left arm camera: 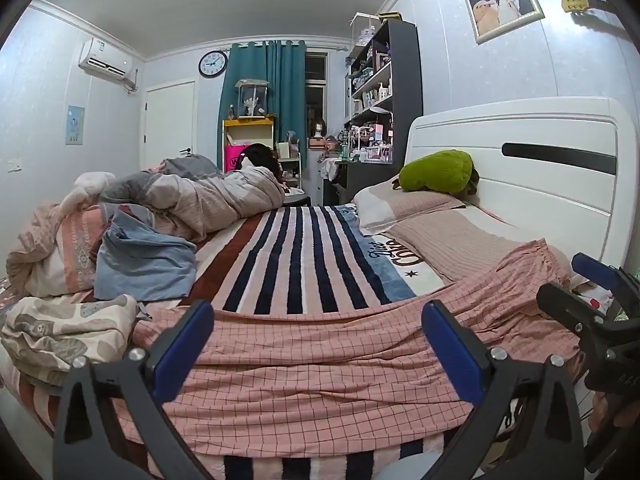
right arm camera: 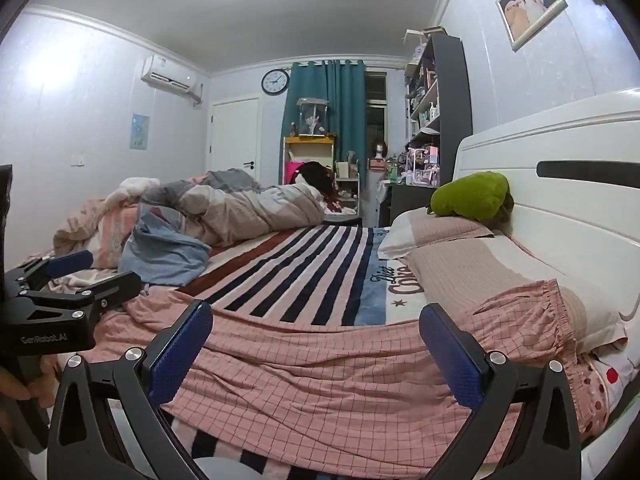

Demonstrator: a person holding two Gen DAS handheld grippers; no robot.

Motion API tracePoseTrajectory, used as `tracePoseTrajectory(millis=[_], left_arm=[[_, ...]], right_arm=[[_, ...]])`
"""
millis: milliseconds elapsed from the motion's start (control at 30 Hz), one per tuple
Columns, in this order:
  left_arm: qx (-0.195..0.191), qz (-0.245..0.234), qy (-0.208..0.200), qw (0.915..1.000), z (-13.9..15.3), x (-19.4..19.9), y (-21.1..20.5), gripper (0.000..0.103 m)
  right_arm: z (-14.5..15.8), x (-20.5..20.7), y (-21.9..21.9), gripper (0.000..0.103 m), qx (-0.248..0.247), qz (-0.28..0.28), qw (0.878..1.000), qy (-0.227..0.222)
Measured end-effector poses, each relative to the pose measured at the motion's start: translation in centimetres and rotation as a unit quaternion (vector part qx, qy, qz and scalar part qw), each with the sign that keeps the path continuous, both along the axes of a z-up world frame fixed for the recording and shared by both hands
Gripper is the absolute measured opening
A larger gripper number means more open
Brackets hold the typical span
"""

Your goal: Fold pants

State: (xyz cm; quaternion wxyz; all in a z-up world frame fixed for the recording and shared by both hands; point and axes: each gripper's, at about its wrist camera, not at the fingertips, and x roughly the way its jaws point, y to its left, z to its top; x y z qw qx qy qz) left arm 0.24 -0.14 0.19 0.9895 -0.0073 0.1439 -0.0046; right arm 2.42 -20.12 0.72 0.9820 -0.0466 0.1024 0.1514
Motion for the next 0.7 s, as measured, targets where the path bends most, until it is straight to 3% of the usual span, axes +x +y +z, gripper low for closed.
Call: tracePoseTrajectory(millis=[700], left_arm=[[0.001,0.011,-0.005,0.9999,0.03,0.06,0.21,0.102]], right_arm=[[0.15,0.01,0.72,0.102,0.007,0.005,1.0,0.002]])
